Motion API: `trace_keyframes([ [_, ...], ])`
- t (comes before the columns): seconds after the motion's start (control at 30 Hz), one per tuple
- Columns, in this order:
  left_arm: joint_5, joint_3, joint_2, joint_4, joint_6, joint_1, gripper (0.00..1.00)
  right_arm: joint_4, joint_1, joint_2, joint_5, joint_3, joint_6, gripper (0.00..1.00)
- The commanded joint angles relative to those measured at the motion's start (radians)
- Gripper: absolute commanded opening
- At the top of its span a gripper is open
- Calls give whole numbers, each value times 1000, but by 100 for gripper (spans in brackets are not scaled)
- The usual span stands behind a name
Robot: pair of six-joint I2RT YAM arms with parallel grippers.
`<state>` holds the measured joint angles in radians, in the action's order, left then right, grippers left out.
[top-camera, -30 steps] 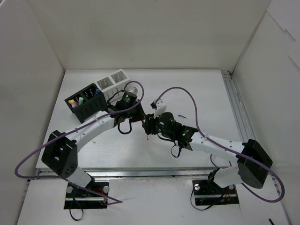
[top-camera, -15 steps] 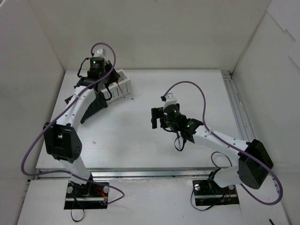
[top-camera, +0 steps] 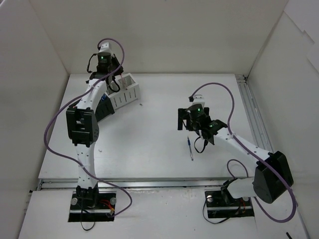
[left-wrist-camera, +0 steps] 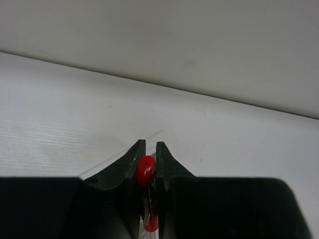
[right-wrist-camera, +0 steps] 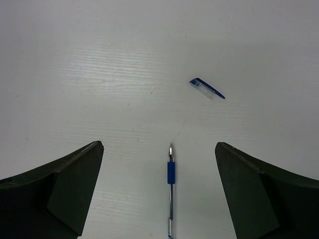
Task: Sort the stationery into containers
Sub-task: Place the pen in the storage box.
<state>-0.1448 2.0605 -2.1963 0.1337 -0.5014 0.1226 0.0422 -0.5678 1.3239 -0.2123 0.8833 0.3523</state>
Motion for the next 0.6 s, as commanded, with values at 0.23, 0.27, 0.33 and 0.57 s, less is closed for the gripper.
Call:
trace_keyframes([
  [0.23, 96, 70, -16, -282, -15, -18, 0, 36, 83, 113, 33, 91, -26, 93],
  [0.27, 120, 93, -22, -283, -17, -18, 0, 36, 92, 120, 33, 97, -24, 93],
  [0.33, 140, 115, -28, -296, -15, -18, 0, 36, 98, 130, 50, 106, -26, 93],
  [0.57, 178, 115, -45, -407, -9, -18, 0, 36, 118, 147, 54, 120, -35, 93],
])
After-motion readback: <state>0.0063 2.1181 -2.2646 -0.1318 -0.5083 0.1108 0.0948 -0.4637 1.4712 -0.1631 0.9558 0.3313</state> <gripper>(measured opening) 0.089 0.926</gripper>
